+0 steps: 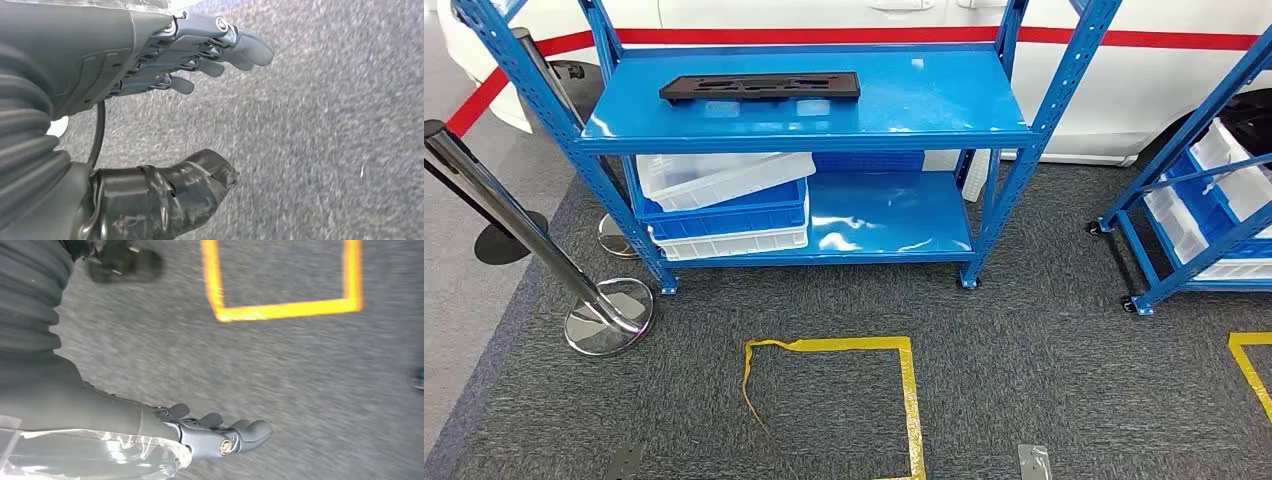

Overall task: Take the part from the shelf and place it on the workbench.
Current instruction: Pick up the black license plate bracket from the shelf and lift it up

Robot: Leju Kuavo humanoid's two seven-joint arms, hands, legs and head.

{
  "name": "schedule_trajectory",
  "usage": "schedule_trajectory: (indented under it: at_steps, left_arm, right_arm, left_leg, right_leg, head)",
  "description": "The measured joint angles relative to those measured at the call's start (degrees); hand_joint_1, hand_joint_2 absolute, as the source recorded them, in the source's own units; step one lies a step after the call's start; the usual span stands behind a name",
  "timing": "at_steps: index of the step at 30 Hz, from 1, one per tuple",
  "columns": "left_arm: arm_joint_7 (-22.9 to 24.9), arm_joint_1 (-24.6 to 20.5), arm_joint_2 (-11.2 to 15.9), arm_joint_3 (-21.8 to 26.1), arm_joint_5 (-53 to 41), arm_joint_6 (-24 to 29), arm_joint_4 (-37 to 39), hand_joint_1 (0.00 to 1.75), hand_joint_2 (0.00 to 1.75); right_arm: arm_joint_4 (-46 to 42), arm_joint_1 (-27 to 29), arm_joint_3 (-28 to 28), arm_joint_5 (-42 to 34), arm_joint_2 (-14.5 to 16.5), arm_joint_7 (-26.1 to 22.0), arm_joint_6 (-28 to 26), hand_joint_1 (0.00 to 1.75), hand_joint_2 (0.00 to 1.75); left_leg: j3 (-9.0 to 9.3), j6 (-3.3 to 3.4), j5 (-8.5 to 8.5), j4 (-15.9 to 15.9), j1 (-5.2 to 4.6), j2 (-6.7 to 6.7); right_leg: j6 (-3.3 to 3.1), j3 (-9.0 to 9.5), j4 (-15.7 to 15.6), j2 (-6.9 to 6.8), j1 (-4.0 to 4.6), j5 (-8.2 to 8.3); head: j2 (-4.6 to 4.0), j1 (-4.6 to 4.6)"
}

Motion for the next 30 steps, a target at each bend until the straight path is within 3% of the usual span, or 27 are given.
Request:
schedule_trajectory:
  at_steps: [5, 13, 17, 30]
  left_arm:
    - [-1.43, -0.79, -0.39, 3.25, -3.72, 1.29, 0.83, 0.0, 1.75]
    - [-3.27, -2.19, -0.77, 5.8, -9.31, 3.7, 1.45, 0.0, 1.75]
    - [-3.99, -2.83, -0.96, 6.78, -11.57, 4.69, 1.72, 0.0, 0.0]
    - [-5.86, -4.41, -1.24, 10.06, -15.71, 6.2, 2.77, 0.0, 0.0]
  right_arm:
    - [-5.05, -1.87, 1.61, 1.83, -1.26, 0.39, -1.4, 0.0, 1.75]
    - [-15.62, -8.18, 5.54, 9.55, -3.06, 6.02, 0.8, 0.0, 1.75]
    - [-20.81, -11.05, 7.91, 13.08, -3.93, 9.03, 2.41, 0.0, 1.75]
    - [-34.13, -21.95, 18.21, 26.36, -4.86, 16.95, 10.86, 0.0, 1.75]
  left_leg:
    - [0.0, -0.01, 0.01, 0.02, 0.0, 0.0]
    - [0.02, 0.01, 0.09, 0.04, 0.0, -0.02]
    - [0.0, 0.0, 0.1, 0.04, 0.0, -0.05]
    - [-0.05, 0.01, 0.12, 0.05, 0.0, -0.11]
  right_leg:
    - [0.0, 0.0, 0.01, 0.0, 0.0, 0.01]
    - [-0.01, -0.01, 0.04, 0.0, 0.0, 0.08]
    - [0.0, -0.01, 0.05, -0.02, 0.0, 0.08]
    - [0.0, -0.05, 0.1, -0.07, 0.0, 0.09]
  head:
    - [0.0, 0.0]
    - [0.0, -0.01]
    - [0.0, -0.01]
    - [0.0, -0.01]
